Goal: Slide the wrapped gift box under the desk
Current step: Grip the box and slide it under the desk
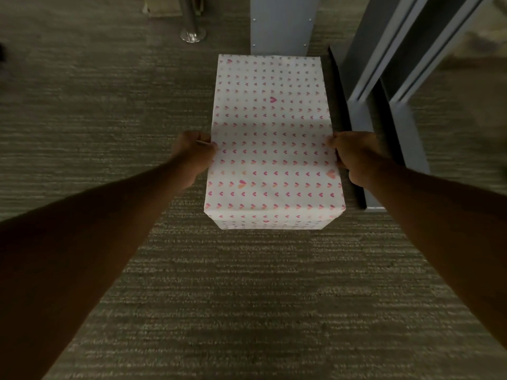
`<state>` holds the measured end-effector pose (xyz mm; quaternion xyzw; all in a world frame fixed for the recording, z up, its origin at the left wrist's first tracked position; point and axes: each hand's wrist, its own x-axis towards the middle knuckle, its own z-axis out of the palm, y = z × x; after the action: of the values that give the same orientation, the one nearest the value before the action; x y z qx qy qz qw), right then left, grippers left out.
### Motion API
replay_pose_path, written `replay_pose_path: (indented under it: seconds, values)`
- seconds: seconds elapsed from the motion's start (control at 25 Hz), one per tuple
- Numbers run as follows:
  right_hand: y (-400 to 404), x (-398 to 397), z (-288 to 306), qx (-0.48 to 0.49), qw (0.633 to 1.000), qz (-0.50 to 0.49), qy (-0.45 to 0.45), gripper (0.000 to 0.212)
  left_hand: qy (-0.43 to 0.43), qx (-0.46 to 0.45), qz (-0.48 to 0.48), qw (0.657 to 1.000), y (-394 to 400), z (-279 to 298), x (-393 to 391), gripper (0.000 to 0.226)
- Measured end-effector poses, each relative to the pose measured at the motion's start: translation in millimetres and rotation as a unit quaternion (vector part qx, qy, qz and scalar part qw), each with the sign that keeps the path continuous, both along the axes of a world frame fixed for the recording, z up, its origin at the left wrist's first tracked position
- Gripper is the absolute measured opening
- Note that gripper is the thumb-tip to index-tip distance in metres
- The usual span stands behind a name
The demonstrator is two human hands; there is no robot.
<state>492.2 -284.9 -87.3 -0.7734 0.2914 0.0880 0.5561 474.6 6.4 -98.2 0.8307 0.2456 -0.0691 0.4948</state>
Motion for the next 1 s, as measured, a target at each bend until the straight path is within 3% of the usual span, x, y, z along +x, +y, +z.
replay_pose_path:
  seconds: [0.44,0.68,0.8,0.92,1.0]
  values:
    - [-8,25,-8,-0.043,0.999,0.017,0.008,0.048,0.027,-0.077,0.017,0.997,-3,-3,26,0.004]
    - [-13,20,4,0.06,0.997,0.047,0.001,0.032,0.056,-0.108,0.028,0.992,-4,-3,30,0.003]
    - [-15,19,13,0.104,0.993,0.063,0.003,0.029,0.065,-0.115,0.027,0.991,-4,4,29,0.016]
    - [-15,21,14,0.053,0.995,0.08,0.006,0.046,0.036,-0.067,0.016,0.997,-10,10,25,0.032]
    - [-14,20,11,-0.041,0.993,0.108,-0.026,0.053,-0.008,0.053,-0.016,0.998,-15,12,22,0.054]
